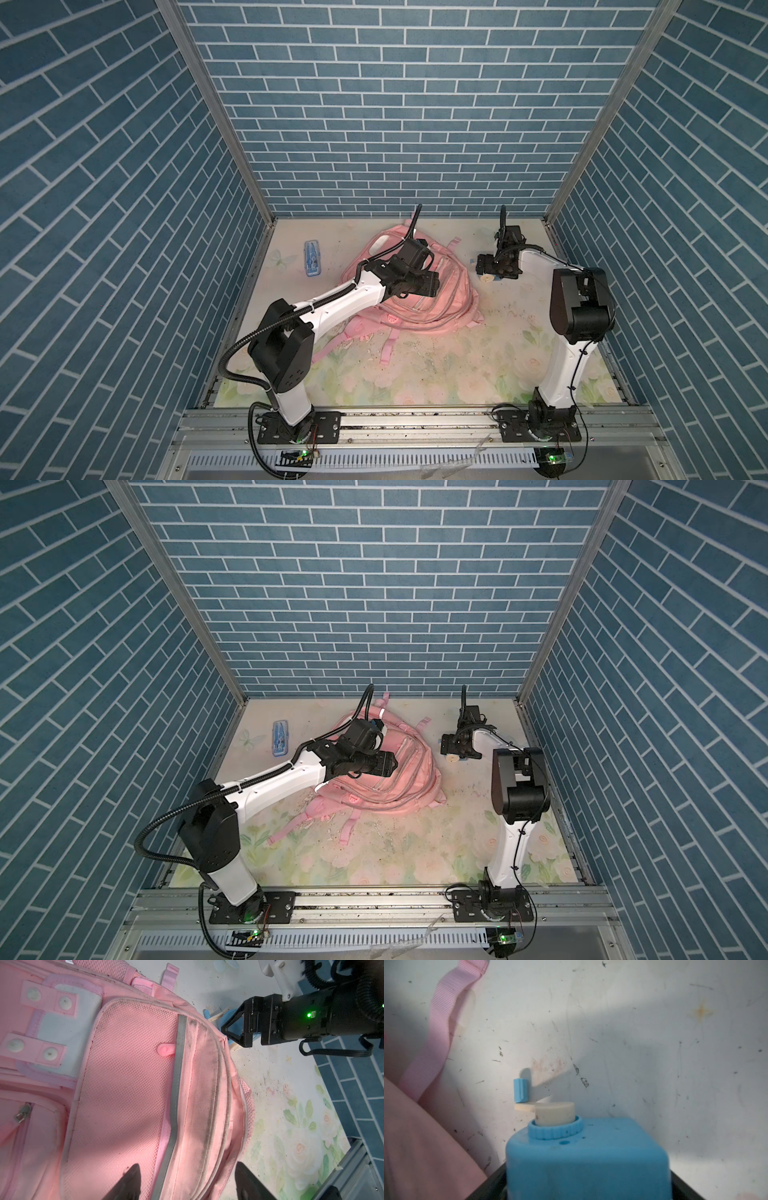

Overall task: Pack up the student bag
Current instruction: 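Move the right gripper over the blue pencil sharpener and grasp it, then carry the sharpener with the right gripper into the compartment held open by the left gripper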

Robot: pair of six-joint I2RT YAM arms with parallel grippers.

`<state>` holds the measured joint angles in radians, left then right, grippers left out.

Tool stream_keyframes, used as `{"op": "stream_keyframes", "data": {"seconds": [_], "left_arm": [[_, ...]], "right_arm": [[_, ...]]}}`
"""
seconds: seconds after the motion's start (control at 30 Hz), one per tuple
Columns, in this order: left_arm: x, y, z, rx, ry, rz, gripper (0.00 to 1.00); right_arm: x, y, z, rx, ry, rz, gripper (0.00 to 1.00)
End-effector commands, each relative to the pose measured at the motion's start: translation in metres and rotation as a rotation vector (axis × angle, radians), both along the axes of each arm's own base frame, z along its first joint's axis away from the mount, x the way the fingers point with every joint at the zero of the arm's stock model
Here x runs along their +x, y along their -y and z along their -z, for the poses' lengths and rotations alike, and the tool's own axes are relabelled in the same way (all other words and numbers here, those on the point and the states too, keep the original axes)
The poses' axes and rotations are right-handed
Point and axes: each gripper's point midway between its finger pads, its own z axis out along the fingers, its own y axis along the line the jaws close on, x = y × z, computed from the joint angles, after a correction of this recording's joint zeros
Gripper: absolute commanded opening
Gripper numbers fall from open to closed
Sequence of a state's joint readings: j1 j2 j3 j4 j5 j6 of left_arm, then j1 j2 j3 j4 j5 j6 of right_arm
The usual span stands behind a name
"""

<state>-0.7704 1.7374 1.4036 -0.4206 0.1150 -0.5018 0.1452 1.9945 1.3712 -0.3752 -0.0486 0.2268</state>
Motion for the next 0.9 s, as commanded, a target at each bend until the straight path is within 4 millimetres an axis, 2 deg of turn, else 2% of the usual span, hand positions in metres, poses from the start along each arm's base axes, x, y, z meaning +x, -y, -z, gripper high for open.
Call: {"op": "stream_keyframes", "data": {"seconds": [0.0, 0.17, 0.3, 0.43, 0.67, 0.8, 0.87], "left_arm": [[0.008, -0.003, 0.000, 0.024, 0.001, -0.021, 0.74], [0.006, -0.005, 0.009, 0.098, 0.005, -0.027, 0.74], [0.001, 0.002, 0.017, 0.181, 0.014, 0.004, 0.74], [-0.003, 0.011, 0.028, 0.234, 0.012, 0.038, 0.74], [-0.006, 0.018, 0.051, 0.307, -0.004, 0.061, 0.74], [0.001, 0.010, 0.062, 0.370, -0.005, 0.013, 0.73], [0.004, 0.005, 0.065, 0.402, 0.005, -0.013, 0.67]], "right_arm": [[-0.010, 0.007, 0.015, -0.078, -0.072, -0.013, 0.92], [-0.011, 0.002, 0.006, -0.069, -0.059, -0.029, 0.73], [-0.015, -0.001, -0.009, -0.046, -0.032, -0.026, 0.64], [-0.023, -0.002, -0.030, -0.016, 0.014, -0.012, 0.62], [-0.050, -0.003, -0.061, 0.050, 0.069, 0.014, 0.61], [-0.069, -0.006, -0.075, 0.099, 0.092, 0.029, 0.61], [-0.078, -0.008, -0.085, 0.134, 0.121, 0.032, 0.60]]}}
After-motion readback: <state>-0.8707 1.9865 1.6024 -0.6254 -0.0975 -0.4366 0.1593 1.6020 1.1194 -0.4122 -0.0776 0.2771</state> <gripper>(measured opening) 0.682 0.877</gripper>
